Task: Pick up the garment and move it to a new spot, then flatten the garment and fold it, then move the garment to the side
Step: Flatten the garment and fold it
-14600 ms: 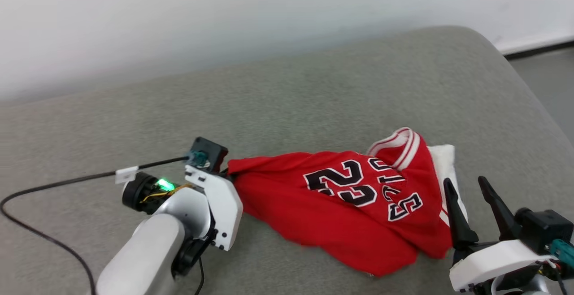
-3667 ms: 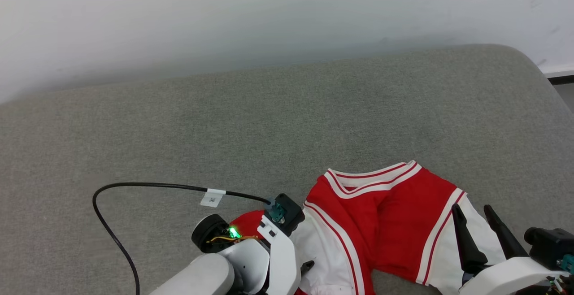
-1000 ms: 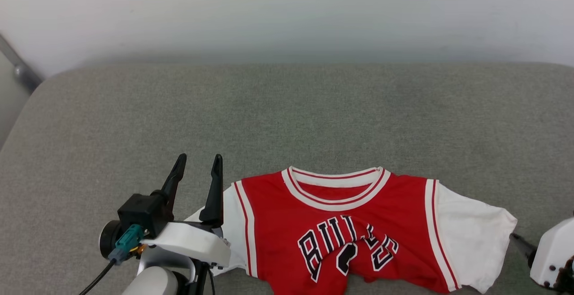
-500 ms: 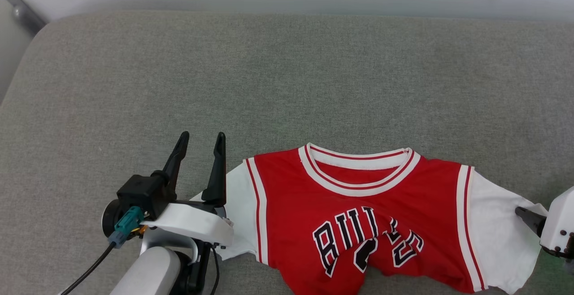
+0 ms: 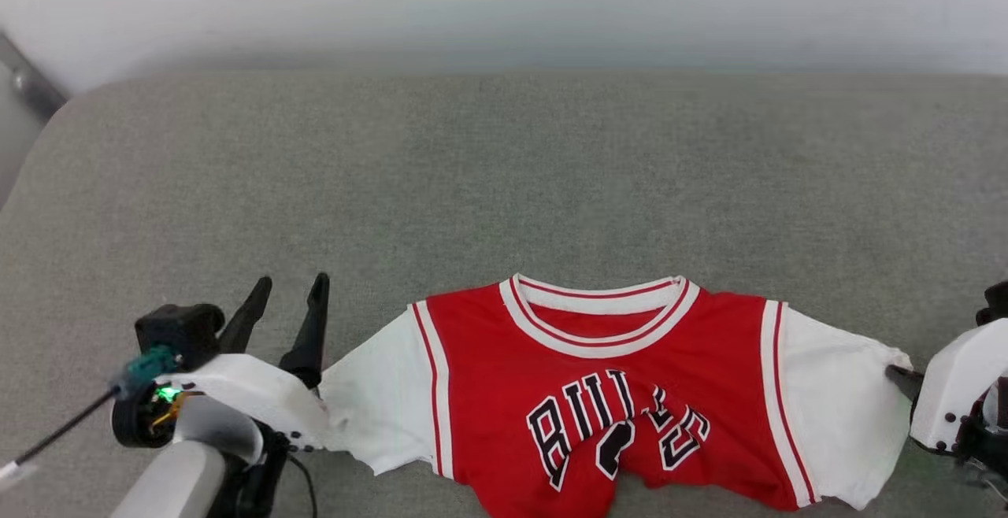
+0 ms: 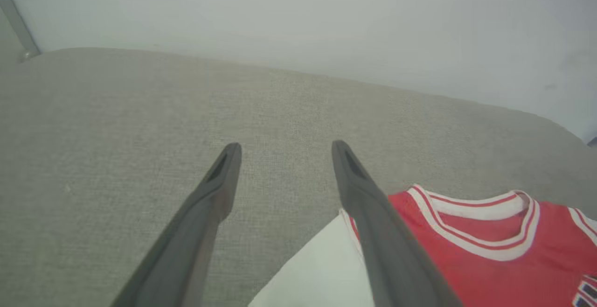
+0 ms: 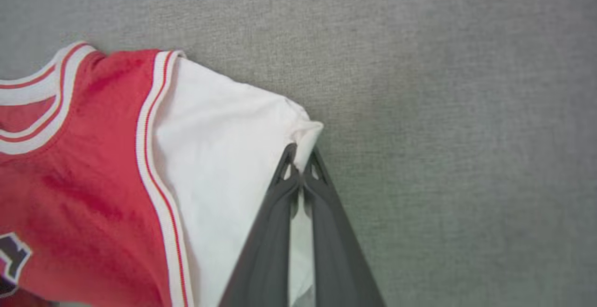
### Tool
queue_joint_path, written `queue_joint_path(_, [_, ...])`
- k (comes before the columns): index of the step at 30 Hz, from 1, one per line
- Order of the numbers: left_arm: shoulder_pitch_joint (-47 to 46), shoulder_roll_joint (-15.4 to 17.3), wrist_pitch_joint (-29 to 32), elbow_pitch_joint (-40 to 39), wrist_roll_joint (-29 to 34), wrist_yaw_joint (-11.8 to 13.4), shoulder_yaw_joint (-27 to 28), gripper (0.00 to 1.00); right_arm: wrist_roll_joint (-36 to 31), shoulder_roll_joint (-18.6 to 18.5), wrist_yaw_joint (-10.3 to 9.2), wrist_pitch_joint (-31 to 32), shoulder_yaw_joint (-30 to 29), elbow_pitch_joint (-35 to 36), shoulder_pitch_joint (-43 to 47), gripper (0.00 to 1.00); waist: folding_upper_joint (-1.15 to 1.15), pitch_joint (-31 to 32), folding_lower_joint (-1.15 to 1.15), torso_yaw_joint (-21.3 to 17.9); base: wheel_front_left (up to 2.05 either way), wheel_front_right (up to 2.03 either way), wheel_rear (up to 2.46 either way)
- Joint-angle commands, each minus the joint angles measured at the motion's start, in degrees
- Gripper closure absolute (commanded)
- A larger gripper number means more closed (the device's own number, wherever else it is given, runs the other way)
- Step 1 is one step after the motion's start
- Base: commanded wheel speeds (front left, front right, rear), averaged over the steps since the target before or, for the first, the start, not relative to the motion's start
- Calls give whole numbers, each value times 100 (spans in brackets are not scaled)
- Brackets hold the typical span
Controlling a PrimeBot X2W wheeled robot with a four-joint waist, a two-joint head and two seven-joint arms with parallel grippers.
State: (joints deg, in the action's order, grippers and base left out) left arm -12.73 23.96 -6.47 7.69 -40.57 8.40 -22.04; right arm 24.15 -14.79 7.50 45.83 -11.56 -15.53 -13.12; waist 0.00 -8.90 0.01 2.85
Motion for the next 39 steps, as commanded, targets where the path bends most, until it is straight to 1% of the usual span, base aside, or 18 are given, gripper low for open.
queue_joint_path(1, [79, 104, 234, 35, -176, -90, 40, 0, 22, 4, -2, -36, 29, 67, 100, 100, 0, 126, -1, -93, 0, 0, 0])
queue_joint_path(3, [113, 327, 709, 116, -499, -270, 107, 0, 27, 13, -2, -48, 64, 183, 159, 100, 0, 186, -1, -153, 0, 0, 0])
queue_joint_path(5, [176, 515, 1240, 189, -780, -381, 103, 0, 28, 66, -2, -36, 101, 282, 209, 100, 0, 239, -1, -224, 0, 0, 0])
queue_joint_path(7, [220, 718, 1766, 265, -1003, -438, 77, 0, 3, 96, -2, -20, 121, 402, 271, 100, 0, 252, -1, -283, 0, 0, 0])
queue_joint_path(11, [294, 1002, 2758, 381, -1371, -496, -70, 0, 29, 165, -2, -19, 162, 599, 360, 100, 0, 172, -1, -398, 0, 0, 0])
queue_joint_path(14, [241, 1086, 3270, 446, -1547, -481, -152, 0, 56, 201, -2, -32, 169, 696, 382, 100, 0, 50, -1, -469, 0, 0, 0])
queue_joint_path(17, [171, 1089, 3753, 583, -1648, -518, -343, 0, 89, 223, -2, -42, 165, 747, 371, 100, 0, -77, -1, -526, 0, 0, 0])
queue_joint_path(20, [58, 987, 4128, 765, -1648, -437, -558, 0, 98, 216, -2, -69, 154, 749, 339, 100, 0, -184, -1, -558, 0, 0, 0])
queue_joint_path(23, [-2, 727, 4474, 1001, -1718, -362, -788, 0, 103, 233, -2, -95, 142, 741, 360, 100, 0, -227, -1, -572, 0, 0, 0])
queue_joint_path(24, [-30, 653, 4529, 1062, -1738, -355, -836, 39, 102, 239, -2, -108, 145, 742, 356, 100, 0, -229, -1, -590, 0, 0, 0])
queue_joint_path(25, [-57, 587, 4561, 1116, -1750, -341, -871, 55, 103, 234, -2, -119, 148, 733, 359, 100, 0, -220, -1, -605, 0, 0, 0])
queue_joint_path(26, [-87, 550, 4539, 1156, -1727, -345, -892, 75, 103, 230, -2, -136, 148, 727, 363, 100, 0, -211, -1, -618, 0, 0, 0])
queue_joint_path(27, [-124, 528, 4462, 1186, -1672, -348, -887, 100, 101, 225, -2, -144, 145, 716, 365, 100, 0, -196, -1, -629, 0, 0, 0])
queue_joint_path(29, [-180, 525, 4375, 1228, -1603, -359, -891, 100, 98, 208, -2, -139, 143, 690, 374, 100, 0, -149, -1, -643, 0, 0, 0])
queue_joint_path(33, [-401, 696, 4059, 1136, -1369, -310, -781, 100, 33, 147, -2, -181, 119, 715, 364, 100, 0, -4, -1, -617, 0, 0, 0])
queue_joint_path(39, [-850, 957, 3515, 662, -849, -32, -597, 100, -192, -15, -2, -418, 161, 747, 151, 100, 0, 318, -1, -513, 0, 0, 0])
